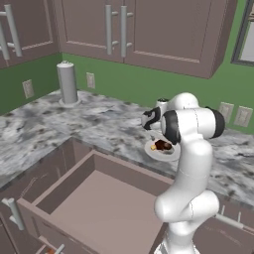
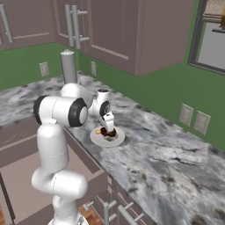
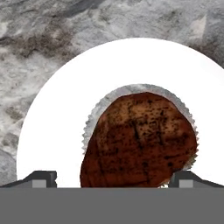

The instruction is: Pick up the knife from the drawer and place it on the cutting board. Then place the meat from the plate to the cutting board.

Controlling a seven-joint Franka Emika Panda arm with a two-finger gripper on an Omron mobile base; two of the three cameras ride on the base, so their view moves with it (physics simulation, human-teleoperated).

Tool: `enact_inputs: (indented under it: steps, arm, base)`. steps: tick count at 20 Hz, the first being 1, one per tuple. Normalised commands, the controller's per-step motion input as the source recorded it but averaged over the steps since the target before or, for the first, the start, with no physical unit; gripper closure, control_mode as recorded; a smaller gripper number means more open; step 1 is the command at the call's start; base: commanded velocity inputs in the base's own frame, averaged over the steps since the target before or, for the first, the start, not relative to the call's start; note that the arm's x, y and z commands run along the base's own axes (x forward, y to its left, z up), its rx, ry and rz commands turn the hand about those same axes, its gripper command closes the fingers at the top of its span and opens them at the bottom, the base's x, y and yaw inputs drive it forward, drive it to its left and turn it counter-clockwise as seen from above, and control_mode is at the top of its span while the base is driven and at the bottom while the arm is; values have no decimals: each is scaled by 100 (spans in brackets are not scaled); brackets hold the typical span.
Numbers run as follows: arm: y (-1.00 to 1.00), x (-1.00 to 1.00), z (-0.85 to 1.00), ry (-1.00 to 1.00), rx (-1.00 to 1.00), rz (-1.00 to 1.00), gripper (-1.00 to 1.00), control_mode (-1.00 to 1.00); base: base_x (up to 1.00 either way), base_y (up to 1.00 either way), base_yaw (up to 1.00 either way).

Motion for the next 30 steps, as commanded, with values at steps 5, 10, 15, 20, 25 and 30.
enact_inputs:
  steps: [5, 10, 15, 20, 25, 30]
  arm:
    - [-33, -11, -79, 1, 0, -4, -100, -100]
    - [-64, -70, -94, 0, 0, -12, -100, -100]
    - [-50, -60, -100, 0, 0, -12, -100, -100]
    - [-21, -30, -100, 0, 0, -8, 100, -100]
    - [-11, -45, -91, 4, 0, -3, 100, -100]
    - [0, -17, -6, -3, 0, 1, 100, -100]
  base:
    - [0, 0, 0]
    - [0, 0, 0]
    - [0, 0, 0]
    - [0, 0, 0]
    - [0, 0, 0]
    - [0, 0, 0]
